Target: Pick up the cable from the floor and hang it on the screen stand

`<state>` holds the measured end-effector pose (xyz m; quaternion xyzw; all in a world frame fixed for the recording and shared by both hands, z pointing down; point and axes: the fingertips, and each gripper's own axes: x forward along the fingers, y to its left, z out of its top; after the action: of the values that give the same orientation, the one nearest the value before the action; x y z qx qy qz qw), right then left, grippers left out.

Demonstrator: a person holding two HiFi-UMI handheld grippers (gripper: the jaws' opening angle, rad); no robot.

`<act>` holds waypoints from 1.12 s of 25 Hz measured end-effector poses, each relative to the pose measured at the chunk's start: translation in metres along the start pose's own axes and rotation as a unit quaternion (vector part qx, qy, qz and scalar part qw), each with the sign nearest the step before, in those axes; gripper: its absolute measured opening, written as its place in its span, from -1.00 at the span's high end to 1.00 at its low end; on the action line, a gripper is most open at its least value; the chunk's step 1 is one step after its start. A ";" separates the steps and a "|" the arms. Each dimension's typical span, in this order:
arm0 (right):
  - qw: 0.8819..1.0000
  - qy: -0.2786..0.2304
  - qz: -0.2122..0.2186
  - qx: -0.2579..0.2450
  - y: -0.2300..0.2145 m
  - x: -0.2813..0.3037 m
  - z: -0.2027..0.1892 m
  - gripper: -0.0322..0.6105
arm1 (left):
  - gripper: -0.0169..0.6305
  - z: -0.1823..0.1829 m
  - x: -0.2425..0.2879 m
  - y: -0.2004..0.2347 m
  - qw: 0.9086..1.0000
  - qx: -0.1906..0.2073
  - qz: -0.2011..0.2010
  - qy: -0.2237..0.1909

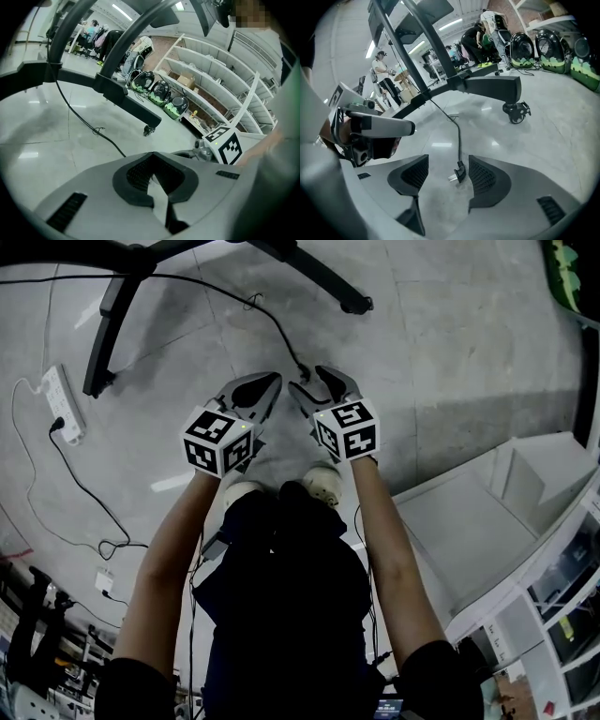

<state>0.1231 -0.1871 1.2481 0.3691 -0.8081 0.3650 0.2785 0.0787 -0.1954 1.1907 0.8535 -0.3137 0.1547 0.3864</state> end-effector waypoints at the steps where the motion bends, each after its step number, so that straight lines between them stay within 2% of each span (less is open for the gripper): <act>1: 1.000 0.003 -0.004 -0.006 -0.002 0.004 -0.004 0.05 | 0.93 -0.002 0.003 0.002 1.000 -0.006 -0.002 -0.002; 4: 1.000 0.011 -0.018 -0.021 -0.007 0.017 -0.015 0.03 | 0.93 -0.007 0.009 0.010 1.000 -0.015 -0.002 -0.008; 8: 0.996 0.014 -0.054 -0.073 -0.008 0.030 -0.024 0.03 | 0.93 -0.015 0.014 0.016 1.000 -0.016 -0.004 -0.004; 12: 0.994 0.000 -0.075 -0.078 -0.010 0.037 -0.024 0.05 | 0.93 -0.019 0.015 0.019 1.000 -0.021 -0.009 -0.003; 14: 0.992 -0.016 -0.098 -0.078 -0.017 0.036 -0.024 0.17 | 0.93 -0.020 0.015 0.020 1.000 -0.022 -0.009 -0.002; 16: 0.991 -0.024 -0.115 -0.063 -0.026 0.034 -0.024 0.42 | 0.93 -0.022 0.015 0.020 1.000 -0.023 -0.011 0.000; 23: 0.993 0.000 -0.108 -0.042 -0.031 0.031 -0.023 0.49 | 0.93 -0.020 0.012 0.012 0.999 -0.029 -0.013 0.007; 28: 0.994 0.006 -0.098 -0.041 -0.023 0.014 -0.005 0.51 | 0.93 -0.009 -0.001 0.002 0.999 -0.036 -0.005 0.011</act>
<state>0.1344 -0.1992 1.2695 0.4325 -0.7808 0.3045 0.3326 0.0764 -0.1897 1.1971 0.8388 -0.3106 0.1510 0.4209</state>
